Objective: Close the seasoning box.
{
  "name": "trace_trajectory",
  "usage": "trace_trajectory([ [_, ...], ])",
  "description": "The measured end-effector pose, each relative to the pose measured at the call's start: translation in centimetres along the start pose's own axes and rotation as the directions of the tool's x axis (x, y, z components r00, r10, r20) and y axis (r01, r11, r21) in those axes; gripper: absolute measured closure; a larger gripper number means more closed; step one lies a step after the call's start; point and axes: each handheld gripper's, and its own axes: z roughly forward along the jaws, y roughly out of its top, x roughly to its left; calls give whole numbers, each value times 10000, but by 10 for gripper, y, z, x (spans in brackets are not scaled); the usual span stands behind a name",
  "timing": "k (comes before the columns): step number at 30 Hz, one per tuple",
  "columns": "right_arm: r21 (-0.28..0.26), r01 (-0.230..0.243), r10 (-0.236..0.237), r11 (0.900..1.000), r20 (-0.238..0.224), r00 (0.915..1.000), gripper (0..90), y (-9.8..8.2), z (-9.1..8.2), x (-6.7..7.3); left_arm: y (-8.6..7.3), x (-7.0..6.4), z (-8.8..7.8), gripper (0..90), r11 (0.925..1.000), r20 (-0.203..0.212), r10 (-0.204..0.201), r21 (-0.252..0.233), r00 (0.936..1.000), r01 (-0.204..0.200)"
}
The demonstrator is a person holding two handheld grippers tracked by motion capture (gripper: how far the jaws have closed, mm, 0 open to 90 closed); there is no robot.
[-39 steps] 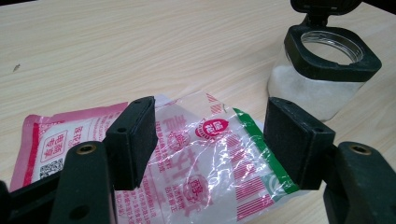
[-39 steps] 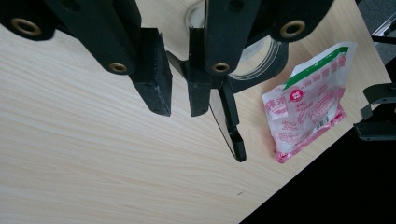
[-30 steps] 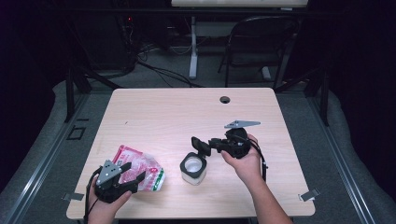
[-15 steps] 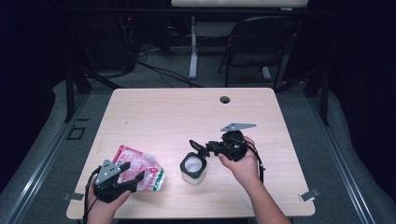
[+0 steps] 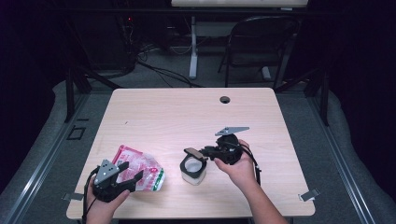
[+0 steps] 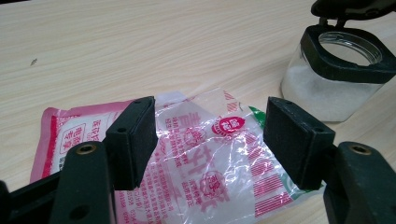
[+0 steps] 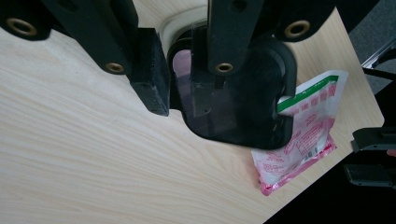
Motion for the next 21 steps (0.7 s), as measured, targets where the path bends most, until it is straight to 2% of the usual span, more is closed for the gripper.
trace_trajectory([
  [9,260,151,-152,9995,53,9999,762,-4,3,1,-2,1,1,345,10000,-28,-1,31,10000,2],
  [21,202,281,-280,9994,-55,9996,706,-4,0,4,-2,4,2,345,10000,-97,-44,73,9999,45],
])
